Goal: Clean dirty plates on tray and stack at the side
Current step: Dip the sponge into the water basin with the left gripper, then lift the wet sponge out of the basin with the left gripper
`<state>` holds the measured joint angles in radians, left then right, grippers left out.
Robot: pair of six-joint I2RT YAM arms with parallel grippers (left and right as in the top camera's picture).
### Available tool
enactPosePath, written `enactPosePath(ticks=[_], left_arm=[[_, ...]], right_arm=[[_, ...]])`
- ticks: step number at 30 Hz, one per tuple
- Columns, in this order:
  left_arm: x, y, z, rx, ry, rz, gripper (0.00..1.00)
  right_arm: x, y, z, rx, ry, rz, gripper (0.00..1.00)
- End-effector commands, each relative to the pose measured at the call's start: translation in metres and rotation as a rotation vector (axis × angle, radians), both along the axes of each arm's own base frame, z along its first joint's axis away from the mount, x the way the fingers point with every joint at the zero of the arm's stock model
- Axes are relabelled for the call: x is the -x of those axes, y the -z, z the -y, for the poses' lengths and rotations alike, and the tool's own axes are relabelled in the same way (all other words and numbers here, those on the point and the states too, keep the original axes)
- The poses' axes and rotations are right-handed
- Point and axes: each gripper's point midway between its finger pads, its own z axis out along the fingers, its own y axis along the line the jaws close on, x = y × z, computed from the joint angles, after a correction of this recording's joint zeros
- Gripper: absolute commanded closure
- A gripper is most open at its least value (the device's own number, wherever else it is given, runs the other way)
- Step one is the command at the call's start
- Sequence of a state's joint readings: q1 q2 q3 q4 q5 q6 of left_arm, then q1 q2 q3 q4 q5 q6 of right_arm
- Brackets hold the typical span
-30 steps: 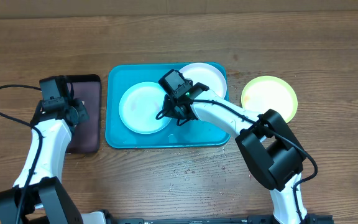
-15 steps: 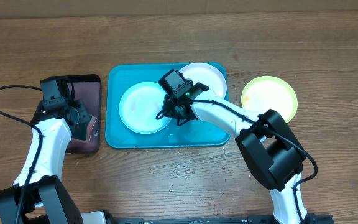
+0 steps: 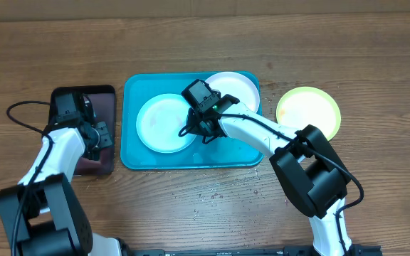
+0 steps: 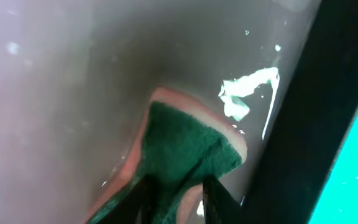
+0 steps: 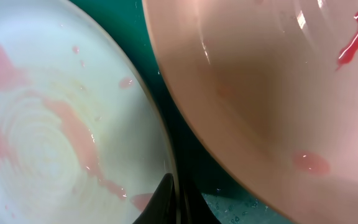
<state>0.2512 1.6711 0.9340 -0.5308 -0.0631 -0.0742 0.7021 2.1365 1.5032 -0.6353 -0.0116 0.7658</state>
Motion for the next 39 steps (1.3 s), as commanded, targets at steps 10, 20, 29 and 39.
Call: enactPosePath(ticks=[10,20,29,39], left_arm=[[0.005,0.010,0.000,0.002,0.025,-0.042,0.67],[0.015,0.004,-0.009,-0.042,-0.007,-0.107,0.57],[0.015,0.004,-0.010,-0.045,-0.034,-0.101,0.58],[0.019,0.010,-0.009,-0.035,-0.058,-0.117,0.85]], right_arm=[[0.007,0.011,0.006,0.039,-0.015,-0.022,0.96],[0.007,0.011,0.006,0.039,-0.015,-0.022,0.96],[0.007,0.011,0.006,0.039,-0.015,-0.022,0.96],[0.007,0.011,0.006,0.039,-0.015,-0.023,0.96]])
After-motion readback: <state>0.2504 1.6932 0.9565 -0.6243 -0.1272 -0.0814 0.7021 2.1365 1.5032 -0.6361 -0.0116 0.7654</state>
